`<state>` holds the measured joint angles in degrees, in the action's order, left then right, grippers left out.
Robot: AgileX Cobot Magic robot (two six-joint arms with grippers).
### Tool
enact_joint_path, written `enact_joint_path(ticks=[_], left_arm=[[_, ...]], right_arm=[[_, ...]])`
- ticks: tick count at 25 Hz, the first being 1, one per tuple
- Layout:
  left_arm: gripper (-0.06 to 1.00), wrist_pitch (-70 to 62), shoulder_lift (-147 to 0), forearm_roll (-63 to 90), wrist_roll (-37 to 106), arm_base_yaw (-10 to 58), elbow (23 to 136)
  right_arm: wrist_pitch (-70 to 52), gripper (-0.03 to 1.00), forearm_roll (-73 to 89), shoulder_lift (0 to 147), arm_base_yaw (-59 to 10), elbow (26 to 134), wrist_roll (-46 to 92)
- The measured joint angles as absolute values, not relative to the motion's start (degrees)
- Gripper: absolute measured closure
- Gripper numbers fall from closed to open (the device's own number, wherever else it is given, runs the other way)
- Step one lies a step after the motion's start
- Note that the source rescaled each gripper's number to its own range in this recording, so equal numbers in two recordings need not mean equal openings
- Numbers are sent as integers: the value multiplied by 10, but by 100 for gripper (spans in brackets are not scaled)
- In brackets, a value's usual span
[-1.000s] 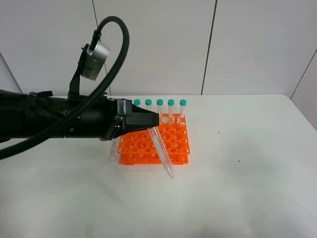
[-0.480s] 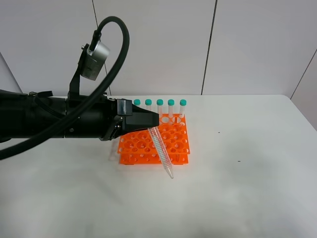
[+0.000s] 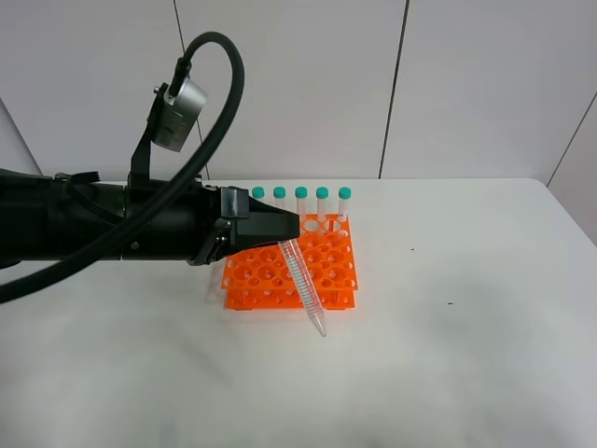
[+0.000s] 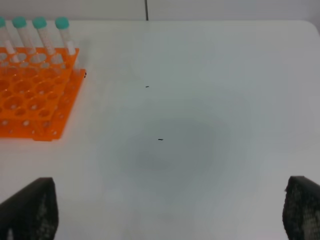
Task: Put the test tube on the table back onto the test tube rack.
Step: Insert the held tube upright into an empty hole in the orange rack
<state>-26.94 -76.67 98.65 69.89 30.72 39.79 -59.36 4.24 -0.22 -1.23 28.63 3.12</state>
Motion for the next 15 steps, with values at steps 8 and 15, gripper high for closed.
enact_joint_path(ticks=[8,15], left_arm=[[94,-311,-759,987,699,307,398],[94,-320,-676,988,698,307,399]], right_arm=[[-594,-1,44,-2,-12,286,31],[-594,-1,45,-2,-12,286,31]])
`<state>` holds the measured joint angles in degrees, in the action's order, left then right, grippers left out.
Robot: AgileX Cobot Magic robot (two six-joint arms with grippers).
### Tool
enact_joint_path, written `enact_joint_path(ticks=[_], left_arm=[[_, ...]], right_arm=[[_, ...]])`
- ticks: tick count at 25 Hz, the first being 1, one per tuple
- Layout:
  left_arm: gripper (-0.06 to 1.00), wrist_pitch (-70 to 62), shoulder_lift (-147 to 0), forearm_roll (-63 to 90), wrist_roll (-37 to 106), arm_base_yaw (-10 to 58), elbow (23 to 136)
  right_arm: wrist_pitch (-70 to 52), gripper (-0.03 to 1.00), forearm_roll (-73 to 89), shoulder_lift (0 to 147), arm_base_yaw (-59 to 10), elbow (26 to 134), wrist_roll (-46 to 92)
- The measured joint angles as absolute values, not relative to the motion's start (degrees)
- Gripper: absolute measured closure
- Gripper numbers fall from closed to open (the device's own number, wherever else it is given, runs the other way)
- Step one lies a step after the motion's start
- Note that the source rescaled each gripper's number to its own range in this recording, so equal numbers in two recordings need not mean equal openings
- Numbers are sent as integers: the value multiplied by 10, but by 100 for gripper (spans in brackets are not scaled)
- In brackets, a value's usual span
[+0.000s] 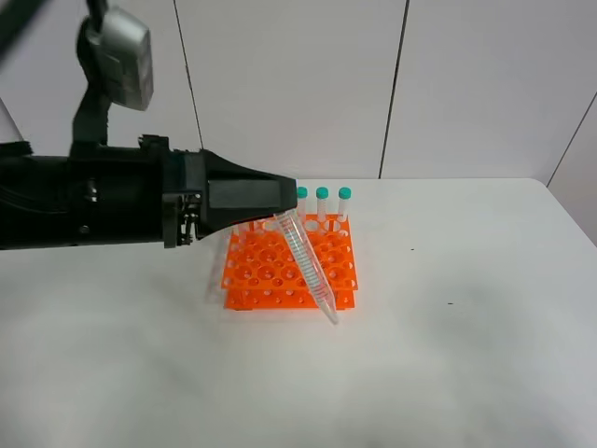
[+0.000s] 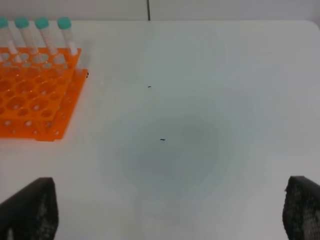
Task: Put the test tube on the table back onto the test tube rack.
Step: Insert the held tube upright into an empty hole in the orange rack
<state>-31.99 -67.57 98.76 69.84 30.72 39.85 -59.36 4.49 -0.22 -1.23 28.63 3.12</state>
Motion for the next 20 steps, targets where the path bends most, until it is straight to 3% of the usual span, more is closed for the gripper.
enact_joint_path(ticks=[6,13,16,20], left_arm=[[94,-303,-609,961,694,307,399],[94,-198,-588,856,664,307,401],[94,-134,-588,703,592,310,413],[94,-55,-588,413,364,330,443]], right_arm=[[-594,-1,45,-2,-12,286,31],[-594,-1,45,-2,-12,286,31],[-594,-1,46,-2,-12,286,31],[-594,-1,46,-2,-12,286,31]])
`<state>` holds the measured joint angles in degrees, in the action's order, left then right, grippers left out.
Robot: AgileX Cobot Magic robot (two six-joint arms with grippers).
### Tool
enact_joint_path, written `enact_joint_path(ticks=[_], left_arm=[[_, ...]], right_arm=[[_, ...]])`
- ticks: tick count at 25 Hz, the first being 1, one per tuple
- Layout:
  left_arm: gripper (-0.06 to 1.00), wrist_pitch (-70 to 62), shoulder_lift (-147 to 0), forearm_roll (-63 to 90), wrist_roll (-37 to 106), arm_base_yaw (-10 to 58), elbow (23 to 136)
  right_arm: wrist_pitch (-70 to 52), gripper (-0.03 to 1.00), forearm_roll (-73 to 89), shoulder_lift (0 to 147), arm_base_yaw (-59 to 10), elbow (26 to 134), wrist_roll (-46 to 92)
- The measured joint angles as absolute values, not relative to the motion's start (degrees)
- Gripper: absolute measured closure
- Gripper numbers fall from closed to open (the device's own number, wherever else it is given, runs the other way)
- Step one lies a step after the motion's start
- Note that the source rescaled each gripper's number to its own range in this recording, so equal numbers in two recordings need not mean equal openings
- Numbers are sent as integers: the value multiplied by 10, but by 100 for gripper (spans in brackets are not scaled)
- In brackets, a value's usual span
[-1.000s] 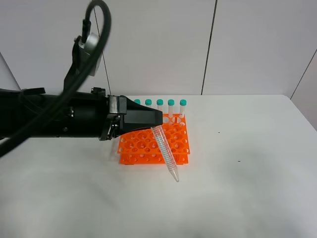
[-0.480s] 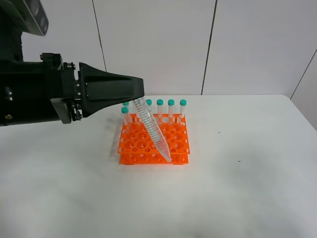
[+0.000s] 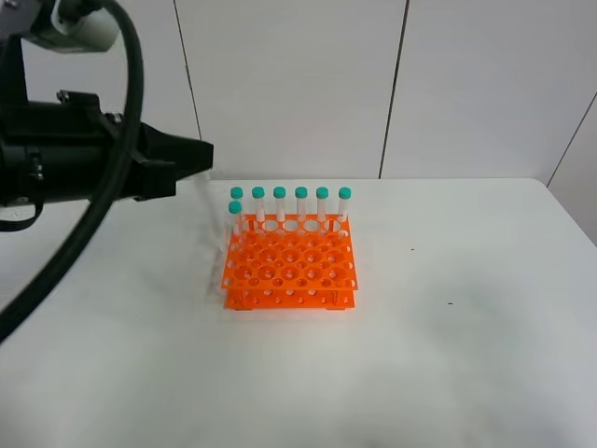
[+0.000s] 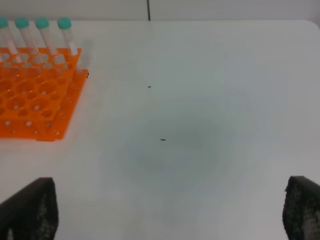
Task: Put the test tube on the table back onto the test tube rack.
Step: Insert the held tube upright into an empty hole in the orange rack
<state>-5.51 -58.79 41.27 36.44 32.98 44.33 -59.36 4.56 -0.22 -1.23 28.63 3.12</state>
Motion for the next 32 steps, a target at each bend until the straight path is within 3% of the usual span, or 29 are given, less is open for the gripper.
enact_joint_path(ticks=[5,9,20,27,32], left_arm=[[94,31,-614,116,143,344,463],[94,58,-703,23,99,344,483],[94,108,-926,41,43,324,616],[94,140,-943,56,37,286,596],[94,195,-922,46,40,286,520]], right_arm=[[-594,-1,46,-2,-12,286,31],[-594,-1,46,-2,-12,286,31],[-594,-1,46,-2,-12,286,31],[-594,-1,46,-2,-12,286,31],[-594,-1,46,-2,-12,286,31]])
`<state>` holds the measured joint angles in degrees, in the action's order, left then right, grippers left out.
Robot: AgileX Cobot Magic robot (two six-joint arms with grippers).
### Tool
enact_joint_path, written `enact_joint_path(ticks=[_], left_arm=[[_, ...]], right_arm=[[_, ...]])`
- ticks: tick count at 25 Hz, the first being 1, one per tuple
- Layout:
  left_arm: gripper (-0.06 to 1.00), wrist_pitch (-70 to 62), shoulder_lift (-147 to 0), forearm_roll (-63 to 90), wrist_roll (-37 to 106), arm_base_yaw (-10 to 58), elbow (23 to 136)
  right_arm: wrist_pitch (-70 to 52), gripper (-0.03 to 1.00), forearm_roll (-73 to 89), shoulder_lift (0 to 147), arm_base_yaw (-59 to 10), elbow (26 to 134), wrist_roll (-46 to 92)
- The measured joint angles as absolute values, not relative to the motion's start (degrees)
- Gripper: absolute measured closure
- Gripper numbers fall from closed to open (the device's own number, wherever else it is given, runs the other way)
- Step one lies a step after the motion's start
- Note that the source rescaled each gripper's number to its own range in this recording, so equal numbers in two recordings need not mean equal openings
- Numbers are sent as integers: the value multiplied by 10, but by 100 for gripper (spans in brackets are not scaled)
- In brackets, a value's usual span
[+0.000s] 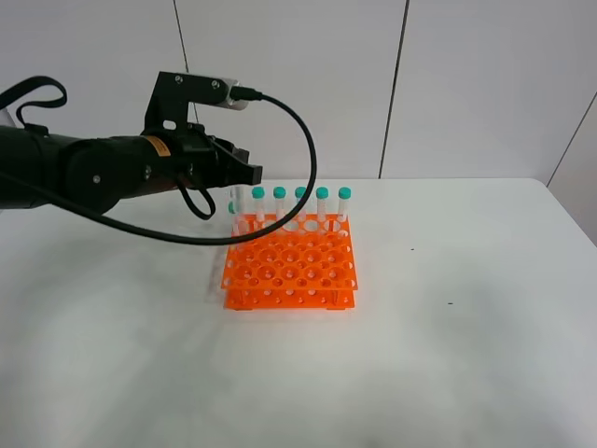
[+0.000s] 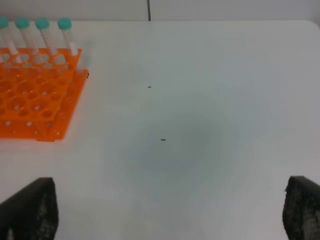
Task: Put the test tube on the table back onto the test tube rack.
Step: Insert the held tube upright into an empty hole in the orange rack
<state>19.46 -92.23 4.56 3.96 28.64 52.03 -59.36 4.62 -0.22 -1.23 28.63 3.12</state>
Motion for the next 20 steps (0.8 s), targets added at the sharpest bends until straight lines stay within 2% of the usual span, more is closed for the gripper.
enact_joint_path(ticks=[5,13,20], left_arm=[[94,260,-923,45,40,286,495],[94,286,-944,45,17,286,495],[94,336,-958,42,28,329,497]], right_arm=[[-594,-1,46,-2,-12,286,31],[-594,-1,46,-2,-12,286,31],[-594,-1,47,-2,-12,286,31]])
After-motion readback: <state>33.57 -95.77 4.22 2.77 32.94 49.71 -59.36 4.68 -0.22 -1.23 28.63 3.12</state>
